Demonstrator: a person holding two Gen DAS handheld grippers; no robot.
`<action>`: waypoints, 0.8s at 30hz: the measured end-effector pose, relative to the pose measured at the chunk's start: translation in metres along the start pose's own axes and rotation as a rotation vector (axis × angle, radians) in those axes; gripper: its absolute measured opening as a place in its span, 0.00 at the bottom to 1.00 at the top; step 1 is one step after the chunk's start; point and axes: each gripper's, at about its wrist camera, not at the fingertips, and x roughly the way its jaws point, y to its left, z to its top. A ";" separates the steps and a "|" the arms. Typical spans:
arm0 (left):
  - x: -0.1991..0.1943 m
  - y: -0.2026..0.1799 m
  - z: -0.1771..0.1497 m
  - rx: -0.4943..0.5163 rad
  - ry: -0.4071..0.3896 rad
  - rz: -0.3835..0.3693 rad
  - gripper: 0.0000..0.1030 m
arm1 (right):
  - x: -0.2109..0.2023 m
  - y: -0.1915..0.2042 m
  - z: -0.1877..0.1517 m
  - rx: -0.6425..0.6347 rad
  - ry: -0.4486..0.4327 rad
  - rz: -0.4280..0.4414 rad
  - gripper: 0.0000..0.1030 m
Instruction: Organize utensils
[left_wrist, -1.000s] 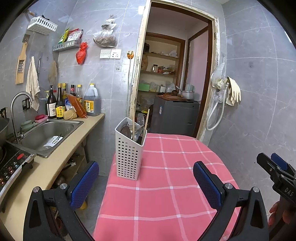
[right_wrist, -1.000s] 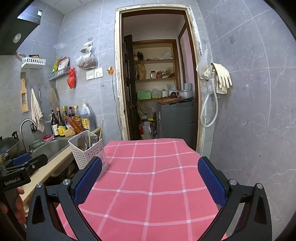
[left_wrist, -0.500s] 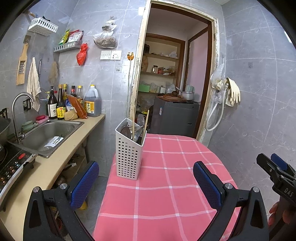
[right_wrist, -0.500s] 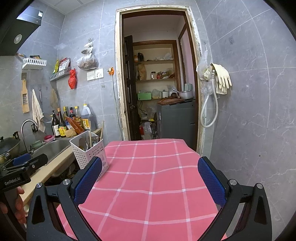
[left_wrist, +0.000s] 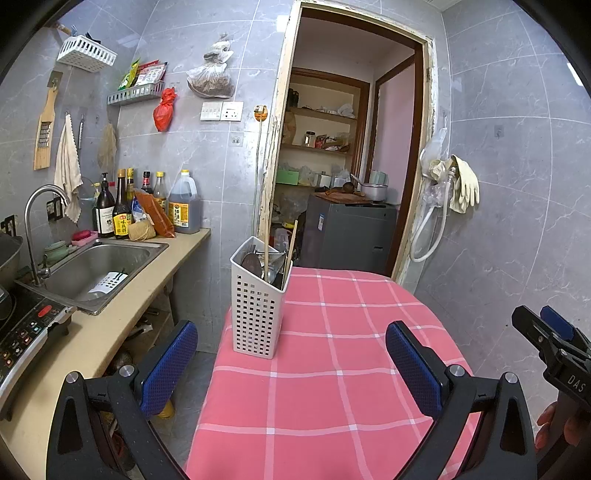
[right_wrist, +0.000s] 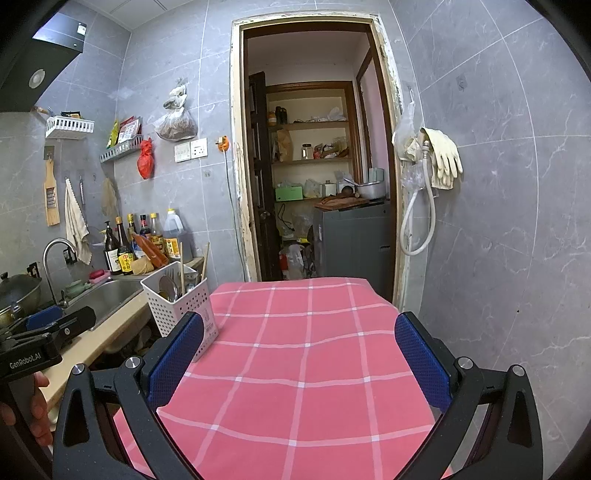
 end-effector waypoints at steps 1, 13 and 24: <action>0.000 0.000 0.000 0.000 0.000 0.001 1.00 | 0.000 0.000 0.000 -0.001 0.001 0.001 0.99; -0.003 -0.002 0.001 -0.008 0.013 0.013 1.00 | 0.001 0.000 0.000 -0.001 0.000 0.000 0.99; 0.006 -0.001 0.003 0.010 0.037 0.024 1.00 | 0.013 0.000 -0.001 -0.001 0.028 0.004 0.99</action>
